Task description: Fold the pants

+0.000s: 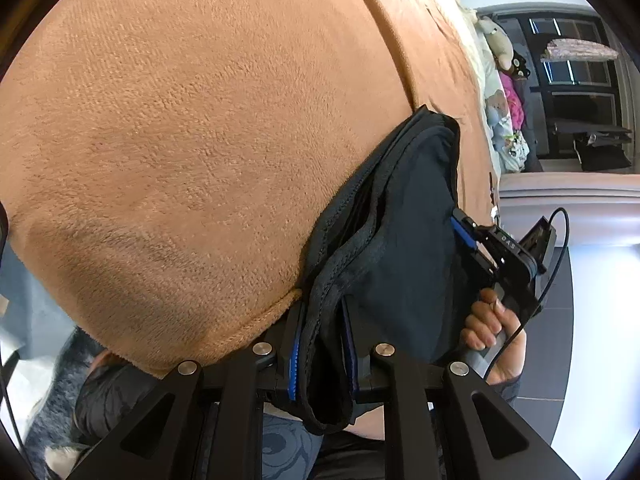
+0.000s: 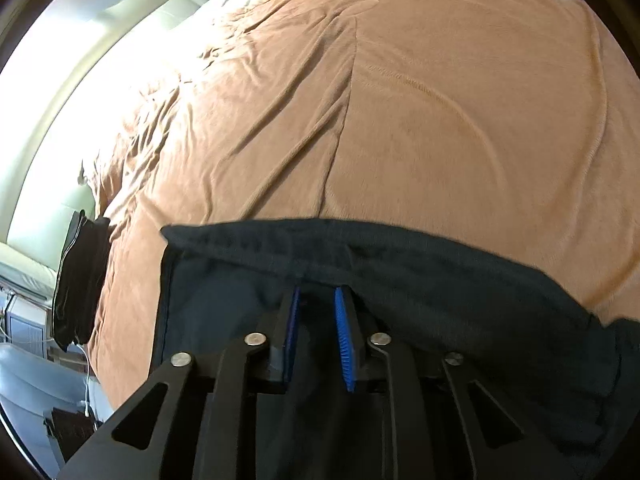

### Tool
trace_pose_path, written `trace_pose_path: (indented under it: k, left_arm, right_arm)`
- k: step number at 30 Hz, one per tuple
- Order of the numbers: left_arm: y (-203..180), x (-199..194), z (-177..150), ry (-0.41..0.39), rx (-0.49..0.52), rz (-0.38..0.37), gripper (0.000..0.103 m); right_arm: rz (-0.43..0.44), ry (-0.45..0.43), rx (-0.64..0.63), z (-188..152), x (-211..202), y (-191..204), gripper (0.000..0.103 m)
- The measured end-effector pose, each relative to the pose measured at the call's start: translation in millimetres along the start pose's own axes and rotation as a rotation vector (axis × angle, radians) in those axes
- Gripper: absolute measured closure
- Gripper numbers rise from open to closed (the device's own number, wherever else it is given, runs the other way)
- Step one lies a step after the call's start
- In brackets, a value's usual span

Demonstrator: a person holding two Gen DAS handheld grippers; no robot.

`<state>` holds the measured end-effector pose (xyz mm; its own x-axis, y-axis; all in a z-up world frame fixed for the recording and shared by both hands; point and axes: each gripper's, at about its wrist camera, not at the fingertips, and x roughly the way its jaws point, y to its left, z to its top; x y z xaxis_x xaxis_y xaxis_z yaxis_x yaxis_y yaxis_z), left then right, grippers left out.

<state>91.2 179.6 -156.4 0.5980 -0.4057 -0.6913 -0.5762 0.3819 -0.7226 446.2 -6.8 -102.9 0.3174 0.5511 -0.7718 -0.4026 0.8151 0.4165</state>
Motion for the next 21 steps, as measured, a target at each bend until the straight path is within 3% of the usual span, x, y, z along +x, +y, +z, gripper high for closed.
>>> trace_pose_path:
  k: [7,16,21]
  left_arm:
    - [6,-3,0,0.006,-0.003,-0.021,0.085]
    - [10,-6,-7,0.028,0.012,-0.058,0.083]
    - [12,-4,-8,0.046,0.022,-0.096,0.073]
  right_arm:
    - [-0.011,-0.058,-0.022,1,-12,4,0.093]
    - [-0.001,-0.097,-0.093,-40,-51,25,0.093]
    - [-0.013,-0.072,-0.106,-62,-57,30,0.092]
